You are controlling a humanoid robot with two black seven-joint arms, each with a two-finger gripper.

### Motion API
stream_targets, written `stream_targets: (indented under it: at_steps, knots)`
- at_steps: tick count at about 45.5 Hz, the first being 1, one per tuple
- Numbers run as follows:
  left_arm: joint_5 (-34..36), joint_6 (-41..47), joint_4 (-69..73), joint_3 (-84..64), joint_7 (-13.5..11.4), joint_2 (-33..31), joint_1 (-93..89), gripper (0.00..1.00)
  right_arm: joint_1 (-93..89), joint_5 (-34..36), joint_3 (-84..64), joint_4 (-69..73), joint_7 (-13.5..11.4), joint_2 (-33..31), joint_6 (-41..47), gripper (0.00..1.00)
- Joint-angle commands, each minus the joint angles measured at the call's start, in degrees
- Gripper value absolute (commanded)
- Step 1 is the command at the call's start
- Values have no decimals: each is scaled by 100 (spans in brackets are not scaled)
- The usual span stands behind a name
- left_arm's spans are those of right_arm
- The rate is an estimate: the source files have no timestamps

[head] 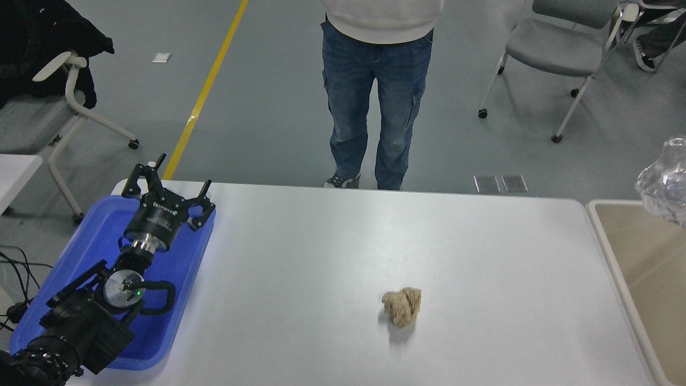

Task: Pick up foil plate and place in dustbin

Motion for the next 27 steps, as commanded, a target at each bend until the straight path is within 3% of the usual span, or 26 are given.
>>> stream_targets:
  at_steps: [1,12,27]
  knots:
    - [0,0,0,0,0,0,-1,100,-2496,7,1984,-436,1,-283,-1150,0]
    - [0,0,0,0,0,0,-1,100,-4948,156,3927,-1191,1,385,-1836,0]
    - [0,0,0,0,0,0,-1,100,-7603,570,6046,-3318,9,2098,-2451,0]
